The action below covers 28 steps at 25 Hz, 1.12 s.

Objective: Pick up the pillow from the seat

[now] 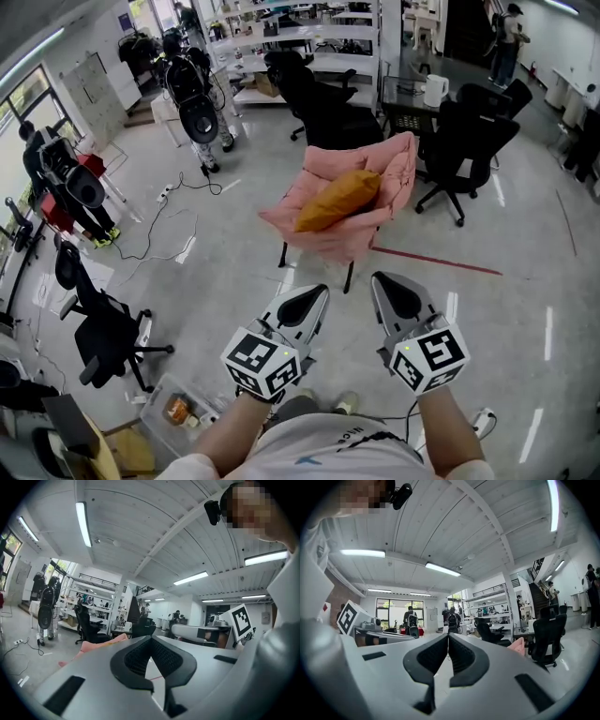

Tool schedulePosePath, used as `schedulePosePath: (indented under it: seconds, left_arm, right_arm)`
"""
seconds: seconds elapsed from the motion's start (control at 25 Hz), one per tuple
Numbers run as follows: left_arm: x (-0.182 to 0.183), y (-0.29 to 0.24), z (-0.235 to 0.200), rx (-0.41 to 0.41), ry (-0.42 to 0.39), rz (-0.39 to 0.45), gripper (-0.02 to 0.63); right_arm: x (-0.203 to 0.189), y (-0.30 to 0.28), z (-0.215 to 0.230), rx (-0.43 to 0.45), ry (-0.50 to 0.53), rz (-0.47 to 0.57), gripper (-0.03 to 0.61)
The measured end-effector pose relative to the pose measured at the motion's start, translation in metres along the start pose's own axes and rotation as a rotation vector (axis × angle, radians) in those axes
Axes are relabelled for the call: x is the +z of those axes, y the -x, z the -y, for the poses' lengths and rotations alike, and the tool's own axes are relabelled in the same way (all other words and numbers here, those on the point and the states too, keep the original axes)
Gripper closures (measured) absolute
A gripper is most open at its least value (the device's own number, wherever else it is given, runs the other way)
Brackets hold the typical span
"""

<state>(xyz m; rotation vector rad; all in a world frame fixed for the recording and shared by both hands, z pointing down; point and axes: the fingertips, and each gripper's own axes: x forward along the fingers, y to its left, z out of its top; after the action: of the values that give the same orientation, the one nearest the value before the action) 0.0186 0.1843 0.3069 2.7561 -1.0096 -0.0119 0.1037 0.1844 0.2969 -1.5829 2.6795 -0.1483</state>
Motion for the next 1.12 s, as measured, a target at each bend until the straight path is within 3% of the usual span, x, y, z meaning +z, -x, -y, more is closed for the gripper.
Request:
schedulePosePath:
  seconds: [0.6,1.12]
  left_arm:
    - [-0.015,-0.027,-0.026,0.037,0.002,-0.029,0.603]
    - [-0.026,-0.1,-0.158,0.016,0.041,-0.079,0.603]
  right_arm:
    - [-0.018,-0.024,0.024,0.003,-0.015,-0.018,0.563]
    - [-0.043,-0.156,0.074,-0.069,-0.023,-0.102,0.563]
